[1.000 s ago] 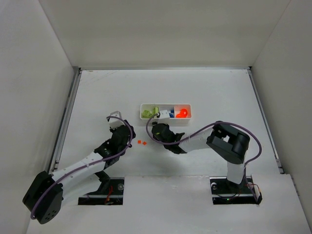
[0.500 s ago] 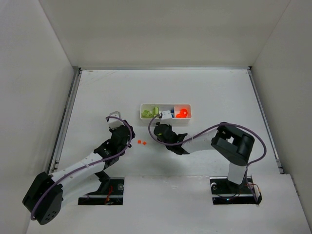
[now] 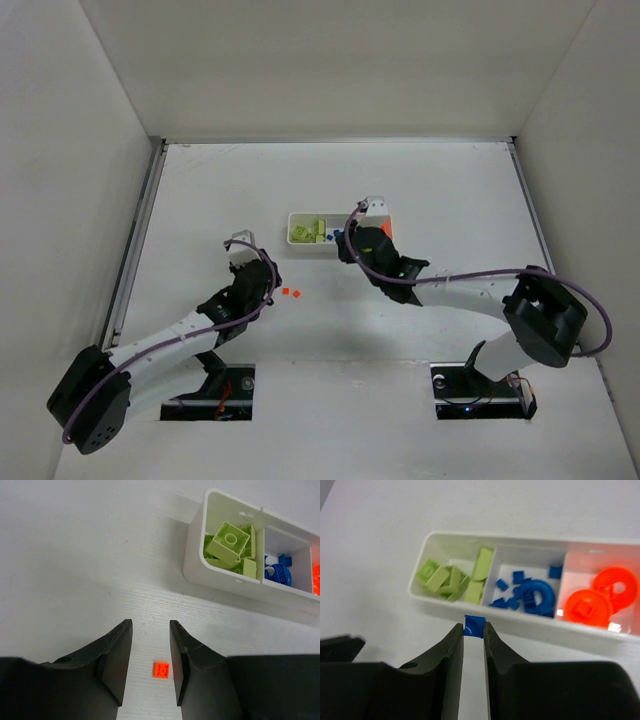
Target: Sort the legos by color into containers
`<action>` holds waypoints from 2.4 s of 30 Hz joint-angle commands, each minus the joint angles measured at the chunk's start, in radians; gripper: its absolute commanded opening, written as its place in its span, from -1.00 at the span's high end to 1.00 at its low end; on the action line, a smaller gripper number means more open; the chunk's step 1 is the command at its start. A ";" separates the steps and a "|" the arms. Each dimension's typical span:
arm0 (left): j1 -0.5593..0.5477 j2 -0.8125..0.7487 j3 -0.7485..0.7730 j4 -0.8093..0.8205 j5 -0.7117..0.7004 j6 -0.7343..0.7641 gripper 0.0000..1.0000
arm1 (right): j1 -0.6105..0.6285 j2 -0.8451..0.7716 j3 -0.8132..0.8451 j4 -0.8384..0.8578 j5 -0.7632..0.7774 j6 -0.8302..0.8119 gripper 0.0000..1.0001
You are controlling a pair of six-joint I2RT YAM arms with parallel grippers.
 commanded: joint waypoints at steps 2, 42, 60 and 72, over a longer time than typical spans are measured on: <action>-0.047 0.020 0.020 -0.025 -0.011 -0.015 0.32 | -0.106 0.055 0.084 0.032 -0.060 -0.042 0.50; -0.197 0.348 0.097 -0.082 -0.040 -0.126 0.69 | 0.015 -0.016 -0.129 0.087 -0.037 0.079 0.02; -0.229 0.388 0.117 -0.116 -0.068 -0.130 0.72 | 0.037 -0.099 -0.212 0.093 -0.026 0.118 0.02; -0.260 0.291 0.295 -0.170 -0.052 -0.081 0.76 | 0.038 -0.221 -0.362 0.093 0.026 0.210 0.02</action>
